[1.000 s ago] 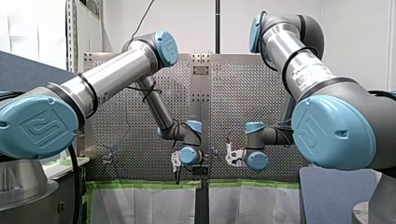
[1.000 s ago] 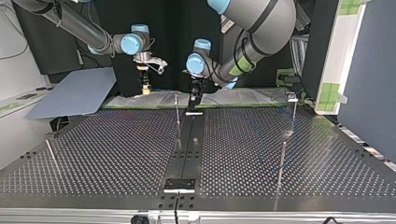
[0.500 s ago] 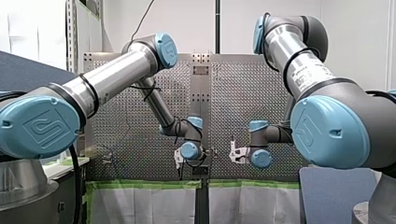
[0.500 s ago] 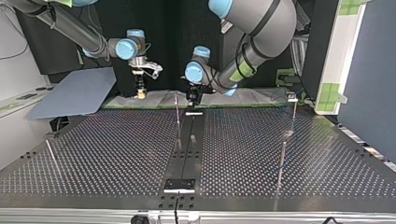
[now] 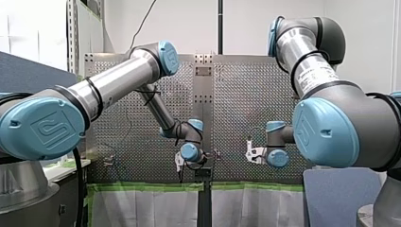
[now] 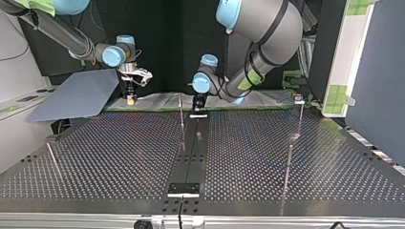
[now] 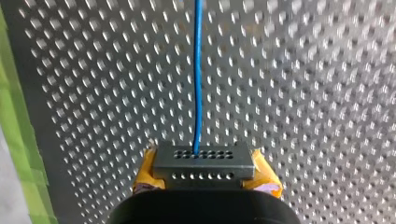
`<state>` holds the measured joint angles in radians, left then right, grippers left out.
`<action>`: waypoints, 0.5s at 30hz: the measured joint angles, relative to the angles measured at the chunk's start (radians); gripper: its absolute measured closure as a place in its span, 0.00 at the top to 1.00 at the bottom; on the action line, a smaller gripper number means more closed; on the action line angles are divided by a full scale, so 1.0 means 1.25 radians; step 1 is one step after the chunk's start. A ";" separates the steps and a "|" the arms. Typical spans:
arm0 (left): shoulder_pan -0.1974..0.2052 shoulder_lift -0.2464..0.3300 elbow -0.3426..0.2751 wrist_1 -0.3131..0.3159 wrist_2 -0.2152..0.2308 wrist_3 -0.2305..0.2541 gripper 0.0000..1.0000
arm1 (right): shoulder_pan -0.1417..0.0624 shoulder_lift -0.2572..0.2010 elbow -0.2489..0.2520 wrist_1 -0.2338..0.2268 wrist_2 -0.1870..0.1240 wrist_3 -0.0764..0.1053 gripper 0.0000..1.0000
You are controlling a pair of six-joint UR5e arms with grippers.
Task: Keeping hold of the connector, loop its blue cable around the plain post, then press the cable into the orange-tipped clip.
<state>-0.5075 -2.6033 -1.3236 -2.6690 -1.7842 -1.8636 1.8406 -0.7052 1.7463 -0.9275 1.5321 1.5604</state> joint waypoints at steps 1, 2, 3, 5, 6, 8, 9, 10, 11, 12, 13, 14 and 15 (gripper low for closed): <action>0.002 0.000 0.001 -0.001 0.001 0.000 0.00 | -0.004 0.000 -0.003 0.001 -0.002 0.000 0.00; 0.004 0.000 0.003 -0.002 0.003 0.000 0.00 | -0.008 0.001 -0.007 0.003 -0.004 0.000 0.00; 0.006 0.000 0.004 -0.002 0.003 0.000 0.00 | -0.011 0.001 -0.010 0.006 -0.005 0.000 0.00; 0.008 0.000 0.005 -0.003 0.004 0.000 0.00 | -0.013 0.001 -0.018 0.012 -0.007 0.000 0.00; 0.010 0.000 0.005 -0.003 0.006 0.002 0.00 | -0.014 0.001 -0.021 0.015 -0.007 0.000 0.00; 0.019 0.000 0.006 -0.004 0.010 0.007 0.00 | -0.016 0.001 -0.029 0.023 -0.008 -0.001 0.00; 0.023 0.000 0.006 -0.003 0.011 0.009 0.00 | -0.016 0.001 -0.031 0.026 -0.008 -0.001 0.00; 0.027 0.000 0.006 -0.003 0.012 0.010 0.00 | -0.016 0.001 -0.034 0.028 -0.008 -0.002 0.00; 0.032 0.000 0.007 -0.002 0.014 0.012 0.00 | -0.017 0.001 -0.036 0.031 -0.008 -0.002 0.00; 0.036 0.000 0.007 -0.001 0.016 0.013 0.00 | -0.017 0.001 -0.037 0.032 -0.008 -0.003 0.00; 0.039 0.000 0.007 0.000 0.019 0.013 0.00 | -0.018 0.001 -0.039 0.033 -0.008 -0.003 0.00; 0.042 0.000 0.008 0.001 0.022 0.014 0.00 | -0.018 0.001 -0.041 0.034 -0.008 -0.003 0.00; 0.045 0.000 0.009 0.001 0.025 0.015 0.00 | -0.019 0.002 -0.042 0.034 -0.008 -0.003 0.00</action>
<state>-0.4516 -2.6037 -1.3125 -2.6678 -1.7525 -1.8449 1.8165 -0.7030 1.6934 -0.8845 1.5219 1.5573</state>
